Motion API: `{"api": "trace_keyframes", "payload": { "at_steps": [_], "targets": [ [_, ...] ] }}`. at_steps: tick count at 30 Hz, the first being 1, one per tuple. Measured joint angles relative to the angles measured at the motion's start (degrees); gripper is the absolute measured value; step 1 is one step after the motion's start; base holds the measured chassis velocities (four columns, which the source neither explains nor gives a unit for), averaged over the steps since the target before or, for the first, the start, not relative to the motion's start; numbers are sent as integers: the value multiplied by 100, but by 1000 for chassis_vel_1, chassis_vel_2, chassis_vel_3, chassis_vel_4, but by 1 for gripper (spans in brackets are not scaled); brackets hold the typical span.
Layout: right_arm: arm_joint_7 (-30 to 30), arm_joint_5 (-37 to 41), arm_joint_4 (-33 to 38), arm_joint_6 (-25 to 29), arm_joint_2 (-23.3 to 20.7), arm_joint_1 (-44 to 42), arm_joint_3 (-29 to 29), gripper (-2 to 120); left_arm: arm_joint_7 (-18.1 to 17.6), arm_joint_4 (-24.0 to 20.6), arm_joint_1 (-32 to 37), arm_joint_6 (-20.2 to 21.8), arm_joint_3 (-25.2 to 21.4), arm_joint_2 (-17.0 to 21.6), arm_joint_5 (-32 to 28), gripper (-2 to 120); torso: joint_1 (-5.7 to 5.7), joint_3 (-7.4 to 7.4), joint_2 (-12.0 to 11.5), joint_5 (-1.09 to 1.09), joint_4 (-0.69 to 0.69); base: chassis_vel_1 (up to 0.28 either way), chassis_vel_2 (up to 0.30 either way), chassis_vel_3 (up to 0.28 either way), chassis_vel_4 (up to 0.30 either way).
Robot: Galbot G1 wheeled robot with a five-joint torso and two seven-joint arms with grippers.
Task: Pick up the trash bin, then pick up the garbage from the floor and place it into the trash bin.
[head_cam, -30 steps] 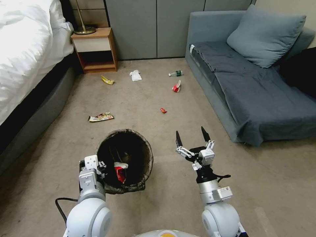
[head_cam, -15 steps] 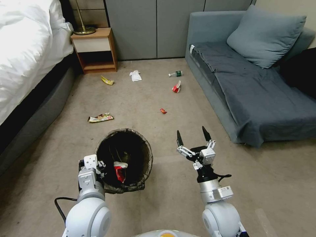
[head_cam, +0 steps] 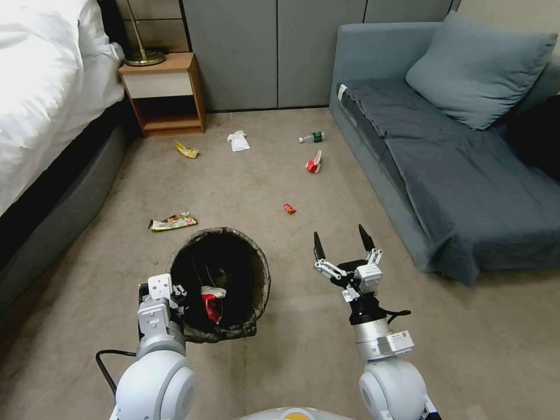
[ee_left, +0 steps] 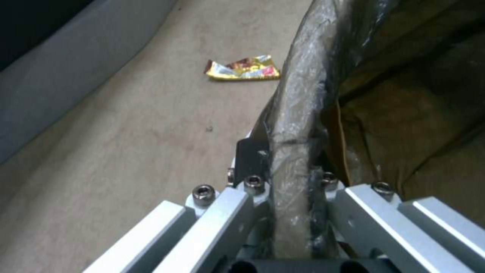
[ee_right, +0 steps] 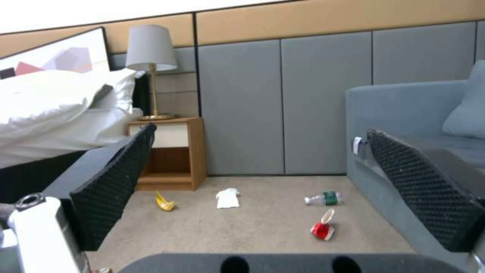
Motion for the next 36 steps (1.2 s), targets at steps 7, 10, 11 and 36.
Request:
{"api": "trace_keyframes", "payload": {
  "at_steps": [7, 10, 11, 36],
  "targets": [
    [-13, 11, 19, -7, -12, 4, -6, 100, 0, -3, -6, 2, -2, 0, 1, 0, 0, 0, 0, -1, 0, -153, 156, 144, -156],
    [-15, 12, 20, -15, -14, 8, -12, 100, -1, -3, -16, 2, -4, 0, 3, 0, 0, 0, 0, 0, 1, -160, 171, 179, -169],
    [-15, 12, 20, -15, -13, 8, -13, 100, -1, -3, -21, 2, -3, 0, 4, 0, 0, 0, 0, 0, 0, -160, 169, 156, -169],
    [-20, 12, 23, -13, -9, 4, -20, 100, -1, 17, -4, -12, 3, -10, 42, 0, 0, 0, 0, 0, 0, -155, 154, 150, -156]
  ]
}}
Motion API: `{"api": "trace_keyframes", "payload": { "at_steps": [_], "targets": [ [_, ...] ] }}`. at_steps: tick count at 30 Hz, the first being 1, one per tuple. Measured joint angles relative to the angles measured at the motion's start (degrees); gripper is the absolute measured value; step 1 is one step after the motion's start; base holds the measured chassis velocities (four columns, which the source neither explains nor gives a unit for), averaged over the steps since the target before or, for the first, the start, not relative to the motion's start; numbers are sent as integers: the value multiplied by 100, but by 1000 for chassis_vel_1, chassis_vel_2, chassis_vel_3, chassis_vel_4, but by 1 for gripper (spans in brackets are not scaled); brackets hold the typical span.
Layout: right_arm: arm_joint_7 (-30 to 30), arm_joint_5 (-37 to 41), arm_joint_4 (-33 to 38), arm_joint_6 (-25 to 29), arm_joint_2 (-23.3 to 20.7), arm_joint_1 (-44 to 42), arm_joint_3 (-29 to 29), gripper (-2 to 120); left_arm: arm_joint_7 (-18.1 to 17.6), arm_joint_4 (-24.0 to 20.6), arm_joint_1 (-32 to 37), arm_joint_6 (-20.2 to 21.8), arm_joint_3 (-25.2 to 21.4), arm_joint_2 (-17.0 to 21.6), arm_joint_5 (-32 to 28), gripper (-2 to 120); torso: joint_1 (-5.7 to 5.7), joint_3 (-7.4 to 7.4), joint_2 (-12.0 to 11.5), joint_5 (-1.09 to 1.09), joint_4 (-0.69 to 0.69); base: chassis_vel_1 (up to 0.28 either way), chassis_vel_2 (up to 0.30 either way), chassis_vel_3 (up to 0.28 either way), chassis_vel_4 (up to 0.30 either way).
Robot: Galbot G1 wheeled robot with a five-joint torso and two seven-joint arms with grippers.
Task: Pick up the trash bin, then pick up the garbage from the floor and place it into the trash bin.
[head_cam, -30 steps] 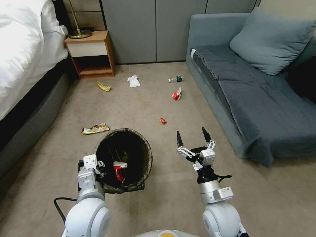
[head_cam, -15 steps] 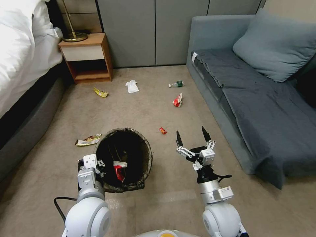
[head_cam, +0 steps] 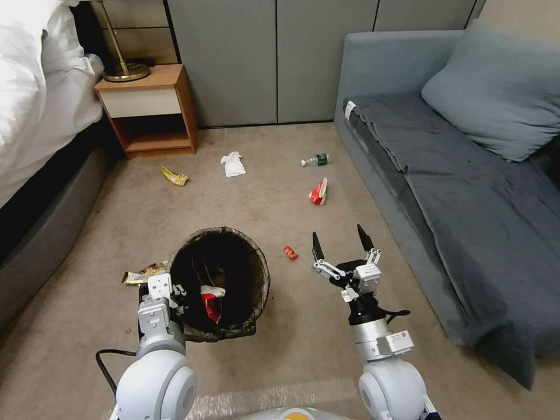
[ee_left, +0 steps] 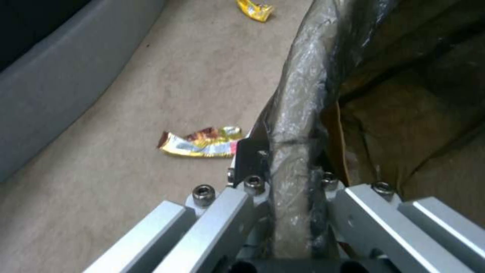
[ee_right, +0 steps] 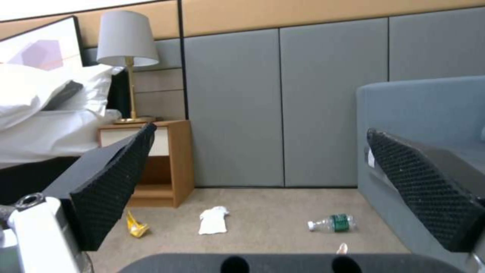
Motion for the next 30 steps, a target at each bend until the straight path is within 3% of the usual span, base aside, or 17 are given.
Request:
{"api": "trace_keyframes", "payload": {
  "at_steps": [17, 30],
  "targets": [
    [-5, -24, 0, 62, 4, 28, -42, 100, 6, -7, -6, -8, 3, -6, 10, 0, 1, 0, 0, 0, -2, -142, 151, 137, -143],
    [28, -67, -26, 156, -74, 150, -104, 100, 6, -32, -4, -8, -24, 1, 6, 0, 0, 0, 0, 0, -1, -21, 13, 18, -16]
  ]
}}
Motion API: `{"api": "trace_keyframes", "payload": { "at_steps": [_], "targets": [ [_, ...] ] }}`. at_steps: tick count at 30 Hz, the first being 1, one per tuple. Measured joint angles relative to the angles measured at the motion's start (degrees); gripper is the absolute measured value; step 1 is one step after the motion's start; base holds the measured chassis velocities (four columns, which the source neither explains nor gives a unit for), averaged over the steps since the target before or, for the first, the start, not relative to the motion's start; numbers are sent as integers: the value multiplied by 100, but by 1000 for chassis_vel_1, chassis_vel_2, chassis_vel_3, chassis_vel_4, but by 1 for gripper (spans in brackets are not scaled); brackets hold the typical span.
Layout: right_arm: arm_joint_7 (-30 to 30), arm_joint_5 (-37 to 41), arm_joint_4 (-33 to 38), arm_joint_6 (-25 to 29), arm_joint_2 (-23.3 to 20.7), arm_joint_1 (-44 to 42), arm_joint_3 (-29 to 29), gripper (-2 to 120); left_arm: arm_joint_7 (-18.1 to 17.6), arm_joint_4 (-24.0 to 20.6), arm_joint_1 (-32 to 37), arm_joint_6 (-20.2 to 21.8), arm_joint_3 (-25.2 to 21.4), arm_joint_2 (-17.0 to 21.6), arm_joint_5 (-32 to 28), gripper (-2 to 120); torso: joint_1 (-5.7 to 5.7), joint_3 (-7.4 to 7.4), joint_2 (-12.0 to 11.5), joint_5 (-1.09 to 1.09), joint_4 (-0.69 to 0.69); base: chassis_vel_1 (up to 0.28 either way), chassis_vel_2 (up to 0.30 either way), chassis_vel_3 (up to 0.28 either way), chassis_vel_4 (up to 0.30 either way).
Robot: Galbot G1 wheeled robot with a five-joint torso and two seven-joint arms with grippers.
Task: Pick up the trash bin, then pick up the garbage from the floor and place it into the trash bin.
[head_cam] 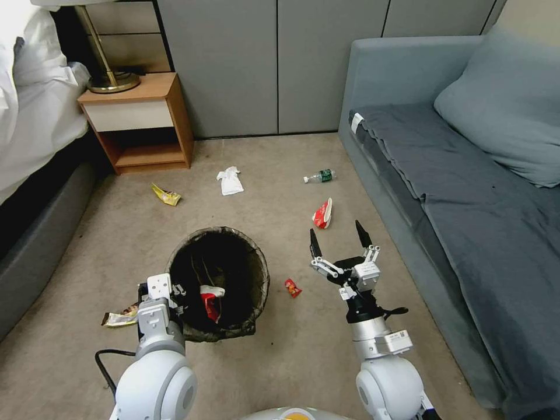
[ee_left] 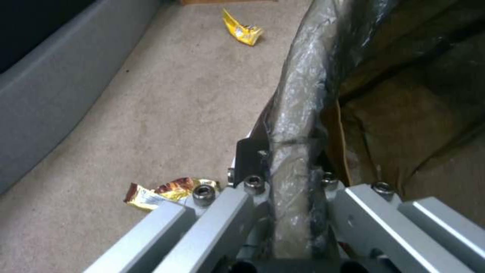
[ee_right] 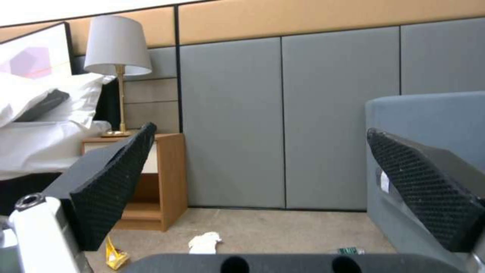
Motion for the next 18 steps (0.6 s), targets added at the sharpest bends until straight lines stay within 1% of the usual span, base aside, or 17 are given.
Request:
{"api": "trace_keyframes", "payload": {
  "at_steps": [5, 8, 9, 12, 13, 17, 18],
  "targets": [
    [52, -4, -42, -219, -185, 169, -147, 100, -6, -31, -8, 0, -23, 9, -15, 0, 0, 0, 0, 0, 0, 0, 0, 0, 0],
    [110, 38, -137, -580, -350, 391, -336, 100, -10, -65, -6, 0, -71, 31, -42, 0, 0, 0, 0, 0, 0, 0, 0, 0, 0],
    [110, 38, -137, -580, -350, 391, -336, 100, -10, -65, -6, 0, -71, 31, -42, 0, 0, 0, 0, 0, 0, 0, 0, 0, 0],
    [131, 246, -338, -963, -502, 654, -551, 100, -20, -88, -6, 0, -128, 56, -66, 0, 0, 0, 0, 0, 0, 0, 0, 0, 0],
    [131, 246, -338, -963, -502, 654, -551, 100, -20, -88, -6, 0, -128, 56, -66, 0, 0, 0, 0, 0, 0, 0, 0, 0, 0],
    [84, 804, -740, -1521, -697, 1118, -845, 100, -27, -97, 0, 4, -141, 60, -85, 0, 0, 0, 0, 0, 1, 0, 0, 0, 0],
    [84, 804, -740, -1521, -697, 1118, -845, 100, -27, -97, 0, 4, -141, 60, -85, 0, 0, 0, 0, 0, 1, 0, 0, 0, 0]
  ]
}}
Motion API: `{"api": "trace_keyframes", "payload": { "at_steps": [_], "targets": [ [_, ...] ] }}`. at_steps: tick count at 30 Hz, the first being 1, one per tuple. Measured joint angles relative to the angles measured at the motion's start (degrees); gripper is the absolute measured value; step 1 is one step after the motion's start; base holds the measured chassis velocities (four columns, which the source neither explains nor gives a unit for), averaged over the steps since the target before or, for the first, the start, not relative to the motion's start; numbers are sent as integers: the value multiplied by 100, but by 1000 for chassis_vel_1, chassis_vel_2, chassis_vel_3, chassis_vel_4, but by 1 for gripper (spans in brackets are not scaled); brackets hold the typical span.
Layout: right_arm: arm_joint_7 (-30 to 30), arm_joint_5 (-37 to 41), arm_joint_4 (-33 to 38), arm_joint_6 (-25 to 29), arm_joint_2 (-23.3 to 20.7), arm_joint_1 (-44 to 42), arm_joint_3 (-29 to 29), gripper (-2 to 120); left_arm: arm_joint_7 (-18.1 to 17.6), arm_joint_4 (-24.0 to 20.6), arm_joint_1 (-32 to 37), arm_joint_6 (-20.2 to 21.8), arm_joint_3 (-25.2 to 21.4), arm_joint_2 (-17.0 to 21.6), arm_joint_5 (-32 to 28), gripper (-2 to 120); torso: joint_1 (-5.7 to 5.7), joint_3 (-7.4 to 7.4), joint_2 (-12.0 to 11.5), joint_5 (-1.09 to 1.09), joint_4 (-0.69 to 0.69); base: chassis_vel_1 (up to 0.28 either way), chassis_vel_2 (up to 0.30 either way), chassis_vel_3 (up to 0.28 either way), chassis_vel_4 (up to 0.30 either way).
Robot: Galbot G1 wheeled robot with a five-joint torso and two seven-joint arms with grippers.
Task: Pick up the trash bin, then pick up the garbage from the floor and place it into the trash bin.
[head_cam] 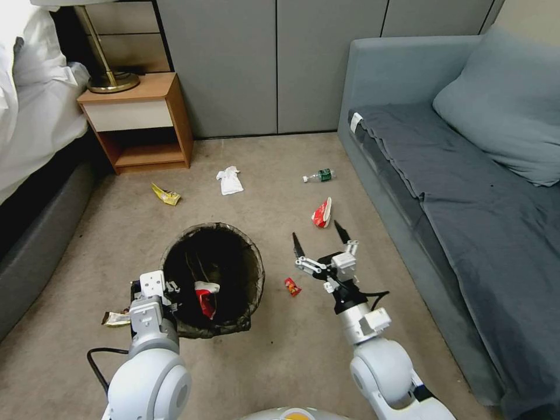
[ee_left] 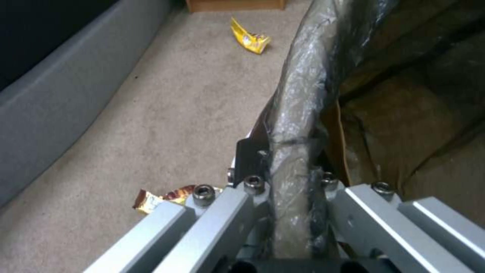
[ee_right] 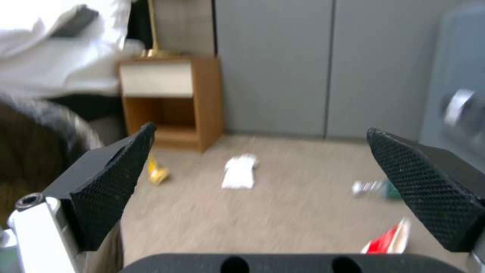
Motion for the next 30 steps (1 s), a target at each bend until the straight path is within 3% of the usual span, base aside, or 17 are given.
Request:
{"api": "trace_keyframes", "payload": {
  "at_steps": [7, 15, 30],
  "targets": [
    [-52, 873, -841, -818, -248, 658, -540, 100, -8, 5, 9, 7, -6, -4, 1, 0, 0, 0, 0, 0, 0, 0, 0, 0, 0],
    [-134, 1281, -2045, -1489, -301, 1325, -1006, 100, -9, 45, 29, 9, 16, -44, 35, 0, 0, 0, 0, 0, -1, 0, 0, 0, 0],
    [-369, 1215, -3323, -1862, -67, 1822, -1166, 100, -9, 96, 20, 4, 30, -83, 68, 0, 0, 0, 0, 0, -1, 0, 0, 0, 0]
  ]
}}
